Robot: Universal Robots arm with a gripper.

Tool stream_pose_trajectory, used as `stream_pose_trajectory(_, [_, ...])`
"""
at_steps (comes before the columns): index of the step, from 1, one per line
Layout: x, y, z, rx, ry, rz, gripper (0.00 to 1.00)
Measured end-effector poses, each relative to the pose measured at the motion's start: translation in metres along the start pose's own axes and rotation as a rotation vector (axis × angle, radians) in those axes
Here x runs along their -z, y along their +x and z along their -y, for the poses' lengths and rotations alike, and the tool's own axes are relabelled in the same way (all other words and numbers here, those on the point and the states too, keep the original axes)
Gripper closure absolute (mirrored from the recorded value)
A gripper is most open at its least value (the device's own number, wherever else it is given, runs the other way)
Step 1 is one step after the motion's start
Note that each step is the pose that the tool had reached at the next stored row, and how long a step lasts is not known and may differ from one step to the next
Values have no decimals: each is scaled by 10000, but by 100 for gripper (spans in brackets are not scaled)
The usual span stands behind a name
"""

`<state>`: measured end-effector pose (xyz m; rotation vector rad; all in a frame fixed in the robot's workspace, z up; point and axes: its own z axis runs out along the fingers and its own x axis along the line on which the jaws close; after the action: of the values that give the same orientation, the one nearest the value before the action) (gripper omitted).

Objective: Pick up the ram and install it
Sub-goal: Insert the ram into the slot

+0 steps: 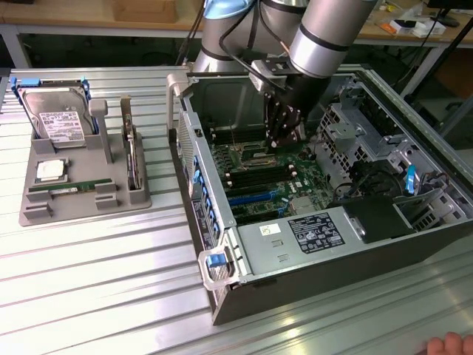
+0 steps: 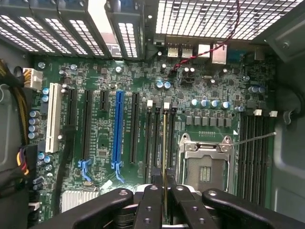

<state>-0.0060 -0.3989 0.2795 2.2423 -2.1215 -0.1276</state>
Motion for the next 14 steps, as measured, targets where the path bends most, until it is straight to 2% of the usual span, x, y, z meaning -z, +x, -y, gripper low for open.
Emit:
stream_pose_trajectory(5, [-124, 3, 12, -1, -1, -11, 87])
stream_pose_trajectory(6, [-167, 4, 16, -1, -1, -13, 87])
stream_pose_trajectory(7, [-278, 7, 26, -3, -1, -23, 87])
stream_pose_trajectory(14, [-290, 10, 27, -1, -2, -16, 87])
